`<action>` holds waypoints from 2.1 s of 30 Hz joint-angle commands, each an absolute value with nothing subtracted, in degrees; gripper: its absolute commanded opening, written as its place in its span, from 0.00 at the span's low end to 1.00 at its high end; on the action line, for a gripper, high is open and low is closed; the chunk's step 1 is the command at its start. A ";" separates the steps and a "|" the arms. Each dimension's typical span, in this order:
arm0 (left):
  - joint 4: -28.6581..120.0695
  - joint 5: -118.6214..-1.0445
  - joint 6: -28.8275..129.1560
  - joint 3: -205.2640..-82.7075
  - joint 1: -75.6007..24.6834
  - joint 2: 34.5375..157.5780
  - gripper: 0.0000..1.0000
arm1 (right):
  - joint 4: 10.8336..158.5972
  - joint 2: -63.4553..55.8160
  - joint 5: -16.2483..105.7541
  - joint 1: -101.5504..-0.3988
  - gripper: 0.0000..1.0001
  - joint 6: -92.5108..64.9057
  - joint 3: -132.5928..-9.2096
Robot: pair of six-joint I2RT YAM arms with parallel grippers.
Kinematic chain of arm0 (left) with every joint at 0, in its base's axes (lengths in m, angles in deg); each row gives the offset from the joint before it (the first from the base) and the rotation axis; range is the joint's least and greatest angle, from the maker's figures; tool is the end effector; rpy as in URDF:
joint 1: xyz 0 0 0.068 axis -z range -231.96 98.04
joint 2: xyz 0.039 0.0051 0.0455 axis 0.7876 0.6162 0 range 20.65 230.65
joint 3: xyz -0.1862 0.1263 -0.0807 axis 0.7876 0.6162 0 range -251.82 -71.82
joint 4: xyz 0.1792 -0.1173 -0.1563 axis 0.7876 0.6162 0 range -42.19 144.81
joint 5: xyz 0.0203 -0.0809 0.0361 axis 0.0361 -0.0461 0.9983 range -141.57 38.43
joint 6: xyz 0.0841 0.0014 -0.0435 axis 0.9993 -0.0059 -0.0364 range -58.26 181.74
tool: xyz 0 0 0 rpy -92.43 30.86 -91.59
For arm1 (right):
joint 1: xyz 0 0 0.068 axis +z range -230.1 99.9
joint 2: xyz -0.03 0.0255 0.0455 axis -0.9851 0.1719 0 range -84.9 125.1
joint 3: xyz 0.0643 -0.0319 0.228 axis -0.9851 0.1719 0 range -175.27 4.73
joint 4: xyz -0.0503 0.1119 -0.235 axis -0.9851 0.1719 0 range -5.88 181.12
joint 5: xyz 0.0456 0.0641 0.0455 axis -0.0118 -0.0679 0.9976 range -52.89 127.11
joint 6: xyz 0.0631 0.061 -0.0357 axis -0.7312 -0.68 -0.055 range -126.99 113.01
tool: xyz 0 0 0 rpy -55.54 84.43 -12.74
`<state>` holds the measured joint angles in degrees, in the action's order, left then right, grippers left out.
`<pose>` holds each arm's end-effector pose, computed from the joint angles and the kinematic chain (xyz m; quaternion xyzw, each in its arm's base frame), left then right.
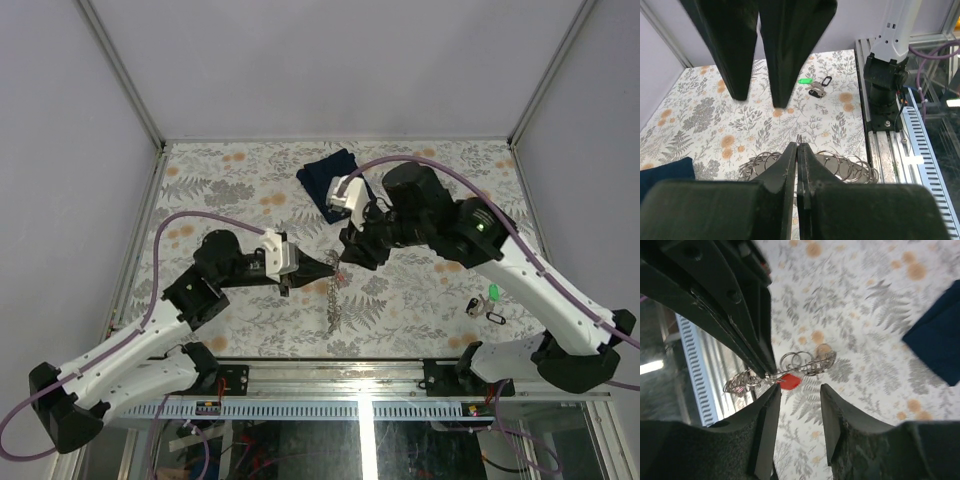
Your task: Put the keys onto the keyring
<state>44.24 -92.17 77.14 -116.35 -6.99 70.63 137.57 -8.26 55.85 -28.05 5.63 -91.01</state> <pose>0.1483 -0.2269 0.3204 0.5474 0.4613 -0.4075 0.5670 0.1693 0.2619 0.3868 -0.5309 0.6966 0.2909 0.3850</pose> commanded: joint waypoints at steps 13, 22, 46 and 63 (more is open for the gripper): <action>-12.67 -76.01 47.32 -95.59 -9.33 64.51 0.00 | 115.58 -18.35 62.59 -37.34 0.44 -4.88 -80.10; -15.03 -76.65 46.92 -95.32 -9.46 65.99 0.00 | 104.67 -24.72 64.19 -37.38 0.44 -6.33 -69.24; 11.13 -72.81 55.60 -99.69 -9.98 65.08 0.00 | 111.22 -20.59 28.39 -37.58 0.64 -19.94 -63.42; 17.94 -69.53 54.98 -104.51 -10.56 70.59 0.00 | 111.73 -9.61 19.84 -52.50 0.94 -43.62 -57.47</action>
